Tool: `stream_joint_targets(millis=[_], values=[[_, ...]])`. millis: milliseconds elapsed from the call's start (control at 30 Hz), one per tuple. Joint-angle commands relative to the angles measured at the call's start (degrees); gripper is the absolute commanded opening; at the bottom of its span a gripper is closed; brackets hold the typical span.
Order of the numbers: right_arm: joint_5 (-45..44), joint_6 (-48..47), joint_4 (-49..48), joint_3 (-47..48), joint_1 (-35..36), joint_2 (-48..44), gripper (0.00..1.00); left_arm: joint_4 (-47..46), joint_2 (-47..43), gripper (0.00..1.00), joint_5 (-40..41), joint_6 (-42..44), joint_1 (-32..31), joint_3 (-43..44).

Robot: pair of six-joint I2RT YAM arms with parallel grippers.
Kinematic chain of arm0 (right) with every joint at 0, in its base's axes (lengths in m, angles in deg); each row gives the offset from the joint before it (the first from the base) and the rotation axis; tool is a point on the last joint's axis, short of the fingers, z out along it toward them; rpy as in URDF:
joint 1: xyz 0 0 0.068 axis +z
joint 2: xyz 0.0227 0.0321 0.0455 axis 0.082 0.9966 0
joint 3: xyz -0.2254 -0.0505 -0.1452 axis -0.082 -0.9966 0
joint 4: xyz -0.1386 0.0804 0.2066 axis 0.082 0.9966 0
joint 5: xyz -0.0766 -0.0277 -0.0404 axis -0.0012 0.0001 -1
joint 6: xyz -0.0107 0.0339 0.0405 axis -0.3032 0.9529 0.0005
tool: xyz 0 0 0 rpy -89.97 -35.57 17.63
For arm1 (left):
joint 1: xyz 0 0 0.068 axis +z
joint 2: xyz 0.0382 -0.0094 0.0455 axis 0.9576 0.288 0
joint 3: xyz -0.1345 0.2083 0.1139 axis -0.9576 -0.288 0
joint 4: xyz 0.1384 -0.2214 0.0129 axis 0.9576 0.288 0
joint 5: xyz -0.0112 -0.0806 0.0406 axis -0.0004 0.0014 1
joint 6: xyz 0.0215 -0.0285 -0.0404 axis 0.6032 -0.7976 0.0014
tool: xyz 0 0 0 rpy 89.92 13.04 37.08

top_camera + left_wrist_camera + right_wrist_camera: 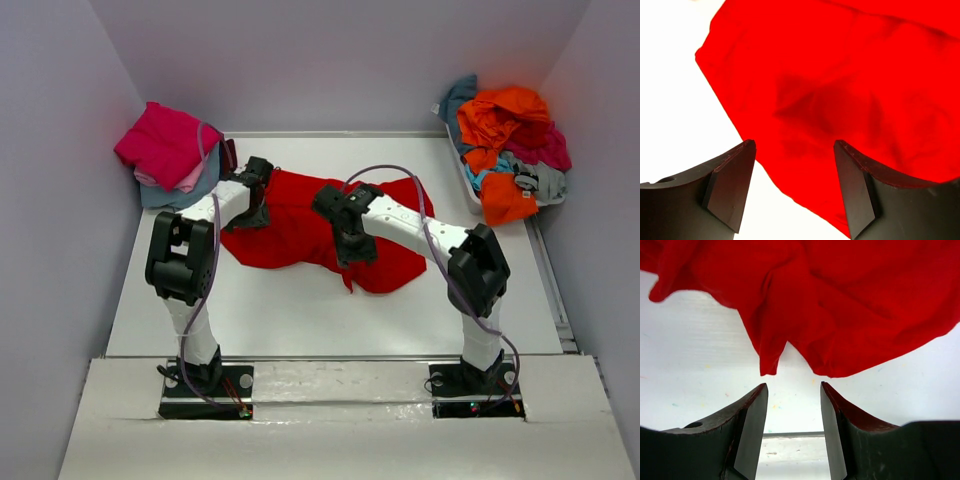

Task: Fold and stack the t-shirts
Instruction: Fold the tshirt

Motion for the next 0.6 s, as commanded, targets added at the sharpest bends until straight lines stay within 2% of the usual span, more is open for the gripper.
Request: stream_joint_targets(millis=[0, 367, 567], values=[[4.32, -0.53, -2.41, -2.17, 1.21, -1.73, 0.52, -0.77, -4.55, 0.76, 2.94, -1.01, -0.08, -2.27], [5.47, -1.5, -3.55, -3.58, 2.26, -0.58, 0.5, 3.26, -5.17, 0.76, 9.26, -5.84, -0.08, -5.61], [6.17, -1.67, -4.26, -4.38, 2.26, 0.03, 0.5, 2.83, -5.97, 0.76, 9.88, -6.99, -0.08, -8.6]])
